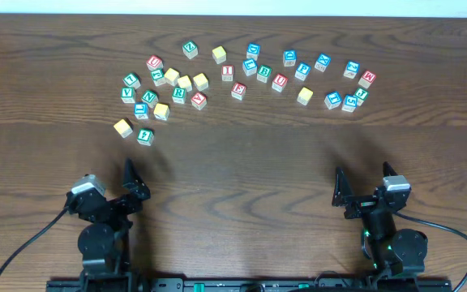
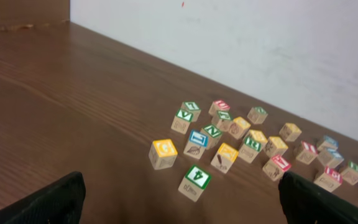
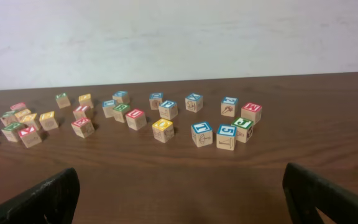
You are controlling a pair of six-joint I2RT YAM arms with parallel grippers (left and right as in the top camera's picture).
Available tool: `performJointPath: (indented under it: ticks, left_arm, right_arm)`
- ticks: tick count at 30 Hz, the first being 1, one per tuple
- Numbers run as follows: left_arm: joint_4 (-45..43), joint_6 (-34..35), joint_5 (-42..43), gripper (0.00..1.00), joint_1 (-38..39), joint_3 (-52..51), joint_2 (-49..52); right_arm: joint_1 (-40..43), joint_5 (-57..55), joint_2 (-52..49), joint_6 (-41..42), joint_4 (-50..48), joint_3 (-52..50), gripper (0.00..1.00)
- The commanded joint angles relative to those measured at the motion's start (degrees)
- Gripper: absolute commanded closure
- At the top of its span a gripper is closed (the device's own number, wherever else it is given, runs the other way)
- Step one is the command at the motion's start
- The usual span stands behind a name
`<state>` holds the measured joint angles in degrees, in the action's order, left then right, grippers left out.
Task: Spell out NEURIPS
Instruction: 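Reach the left gripper forward over the green N block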
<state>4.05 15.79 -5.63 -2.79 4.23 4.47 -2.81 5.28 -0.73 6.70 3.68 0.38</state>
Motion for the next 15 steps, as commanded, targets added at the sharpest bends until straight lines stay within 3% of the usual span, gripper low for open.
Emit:
performJointPath:
  ticks: [1,7,15]
  left_arm:
    - [-0.31,-2.49,1.31,0.02,0.35,5.42,3.82]
    - [0.39,-3.82,2.64,0.02,0.35,13.51,13.84]
    - [7.56,-5.75,7.45,0.02,0.35,28.63,29.88]
  right_arm:
    - [-0.17,-0.46,-0.04,-0.57,0.24,-0.07,0.01]
    - [-0.17,-0.46,-0.04,-0.59,0.24,-0.07,0.01]
    - [-0.17,-0.46,-0.04,-0.59,0.24,-0.07,0.01]
